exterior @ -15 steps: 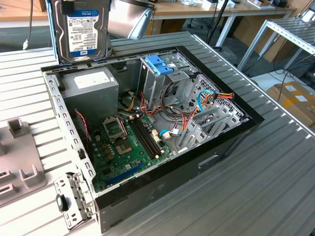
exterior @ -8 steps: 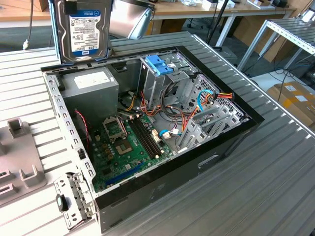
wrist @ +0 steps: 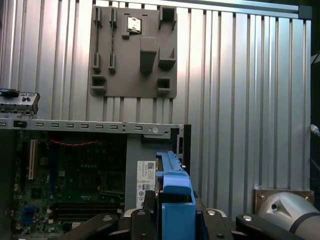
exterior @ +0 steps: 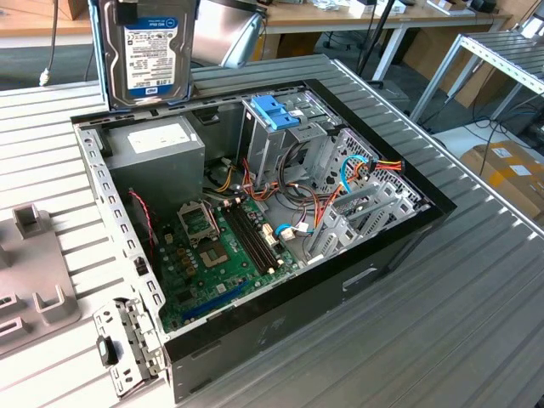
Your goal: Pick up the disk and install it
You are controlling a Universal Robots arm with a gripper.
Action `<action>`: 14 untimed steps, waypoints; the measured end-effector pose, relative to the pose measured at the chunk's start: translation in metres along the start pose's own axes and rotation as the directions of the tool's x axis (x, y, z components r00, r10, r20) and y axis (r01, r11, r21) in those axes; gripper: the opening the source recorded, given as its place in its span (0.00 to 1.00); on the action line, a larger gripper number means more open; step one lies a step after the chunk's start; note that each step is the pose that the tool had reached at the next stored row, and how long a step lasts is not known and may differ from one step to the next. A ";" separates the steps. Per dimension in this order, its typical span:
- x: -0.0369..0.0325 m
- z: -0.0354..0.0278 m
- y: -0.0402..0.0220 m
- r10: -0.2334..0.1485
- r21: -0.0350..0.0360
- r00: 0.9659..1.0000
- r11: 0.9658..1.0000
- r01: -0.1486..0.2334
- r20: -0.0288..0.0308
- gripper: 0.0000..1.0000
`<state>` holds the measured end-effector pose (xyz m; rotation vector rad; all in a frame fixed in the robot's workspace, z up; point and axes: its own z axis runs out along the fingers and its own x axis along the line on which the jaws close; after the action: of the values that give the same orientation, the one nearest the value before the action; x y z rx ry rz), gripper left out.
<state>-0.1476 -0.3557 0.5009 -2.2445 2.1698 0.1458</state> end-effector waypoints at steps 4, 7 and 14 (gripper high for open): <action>0.0001 0.0001 -0.0022 0.000 0.000 1.000 1.000 0.000 0.000 0.37; 0.0002 0.0002 -0.0046 0.000 0.000 1.000 1.000 0.000 0.000 0.37; 0.0026 0.0002 -0.0070 0.000 0.000 1.000 1.000 0.000 0.000 0.37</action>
<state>-0.1406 -0.3580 0.5002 -2.2445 2.1698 0.1459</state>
